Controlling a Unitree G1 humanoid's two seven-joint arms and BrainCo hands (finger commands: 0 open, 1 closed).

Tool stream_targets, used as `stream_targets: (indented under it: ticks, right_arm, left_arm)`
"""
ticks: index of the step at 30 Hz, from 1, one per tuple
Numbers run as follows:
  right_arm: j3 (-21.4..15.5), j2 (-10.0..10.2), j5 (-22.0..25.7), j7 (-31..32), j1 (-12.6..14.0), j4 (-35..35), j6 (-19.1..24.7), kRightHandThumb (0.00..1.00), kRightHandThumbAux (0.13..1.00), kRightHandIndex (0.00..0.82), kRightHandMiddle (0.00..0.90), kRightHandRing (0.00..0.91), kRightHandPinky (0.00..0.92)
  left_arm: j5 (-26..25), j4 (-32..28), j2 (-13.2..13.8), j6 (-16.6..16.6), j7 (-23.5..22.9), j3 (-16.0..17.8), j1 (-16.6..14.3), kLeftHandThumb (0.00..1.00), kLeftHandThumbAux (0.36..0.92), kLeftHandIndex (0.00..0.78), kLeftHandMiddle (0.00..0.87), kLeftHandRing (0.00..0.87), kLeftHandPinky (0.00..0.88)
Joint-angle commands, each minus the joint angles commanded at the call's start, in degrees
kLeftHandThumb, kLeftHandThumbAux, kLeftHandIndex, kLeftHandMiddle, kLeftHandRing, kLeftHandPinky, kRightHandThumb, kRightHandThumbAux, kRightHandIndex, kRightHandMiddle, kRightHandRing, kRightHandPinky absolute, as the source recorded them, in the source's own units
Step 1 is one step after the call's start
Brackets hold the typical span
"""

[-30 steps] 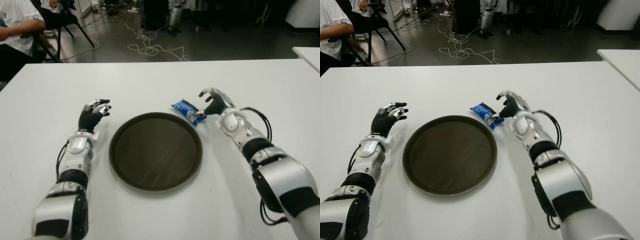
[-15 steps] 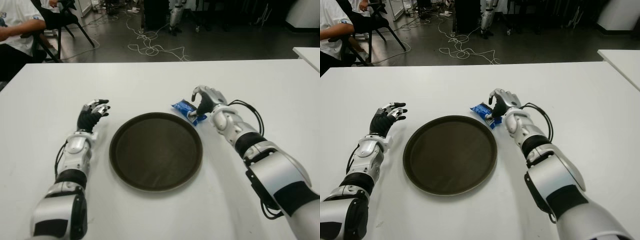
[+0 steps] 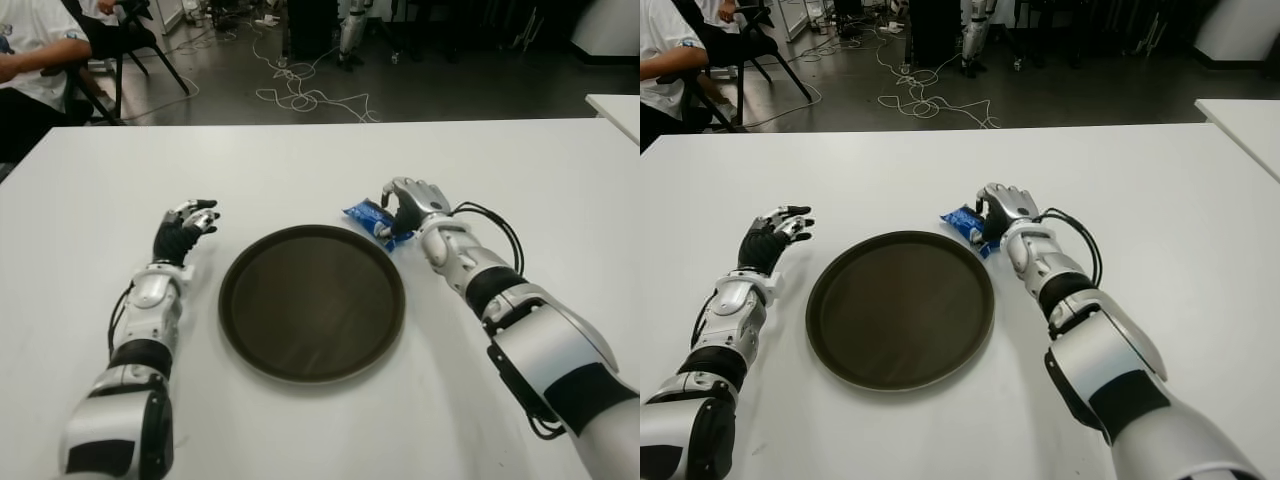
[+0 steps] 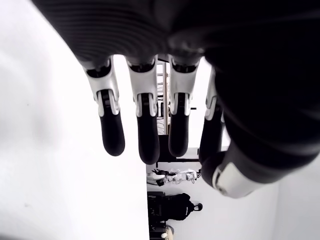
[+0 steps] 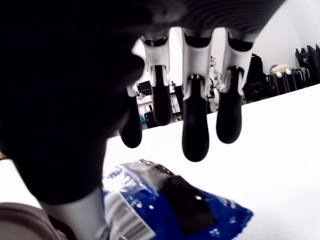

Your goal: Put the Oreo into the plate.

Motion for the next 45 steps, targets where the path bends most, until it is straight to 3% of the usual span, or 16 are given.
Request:
stream_targets:
  ticks: [21, 23, 26, 29, 38, 41, 45]
  right_arm:
    - [-0.33, 0.34, 0.55, -0.44, 0.27, 0.05, 1.1, 0.009, 0.874, 0.449, 0.583, 0.58, 0.555]
    - [-0.48, 0.43, 0.72, -0.3, 0.26, 0.09, 1.36, 0.003, 0.859, 0.403, 0.518, 0.551, 0.51]
    - [-0.77, 0.58, 1.02, 0.36, 0.17, 0.15, 2.06, 0.001, 0.819, 0.242, 0.335, 0.367, 0.338]
    - [-1.09, 0.68, 1.34, 1.41, 0.09, 0.28, 3.1, 0.0, 0.814, 0.165, 0.24, 0.275, 0.287]
    - [-1.89, 0.9, 2.17, 3.03, 0.06, 0.57, 5.22, 0.0, 0.846, 0.126, 0.182, 0.223, 0.267]
    - [-2.11, 0.99, 2.38, 3.56, 0.06, 0.67, 5.8, 0.0, 0.819, 0.053, 0.14, 0.18, 0.217]
    - [-2.34, 1.13, 2.47, 4.35, -0.04, 0.73, 6.88, 0.0, 0.769, 0.013, 0.12, 0.174, 0.222]
  left_arm:
    - [-0.12, 0.98, 0.06, -1.07, -0.08, 0.18, -0.34, 0.676, 0.722, 0.399, 0.284, 0.291, 0.315]
    - [-0.03, 1.16, 0.1, -1.16, -0.01, 0.12, -0.39, 0.675, 0.722, 0.398, 0.281, 0.291, 0.315]
    - [0.09, 1.28, 0.11, -1.07, 0.13, 0.03, -0.45, 0.673, 0.722, 0.398, 0.282, 0.295, 0.316]
    - [0.12, 1.32, 0.17, -0.83, 0.18, -0.01, -0.52, 0.672, 0.722, 0.398, 0.281, 0.296, 0.315]
    - [0.26, 2.22, 0.52, -0.51, 0.11, -0.14, -1.02, 0.674, 0.721, 0.399, 0.277, 0.289, 0.315]
    - [0.23, 2.46, 0.56, -0.87, -0.11, -0.16, -1.13, 0.675, 0.721, 0.399, 0.28, 0.289, 0.314]
    - [0.24, 2.6, 0.58, -1.05, -0.13, -0.25, -1.23, 0.674, 0.721, 0.398, 0.279, 0.288, 0.307]
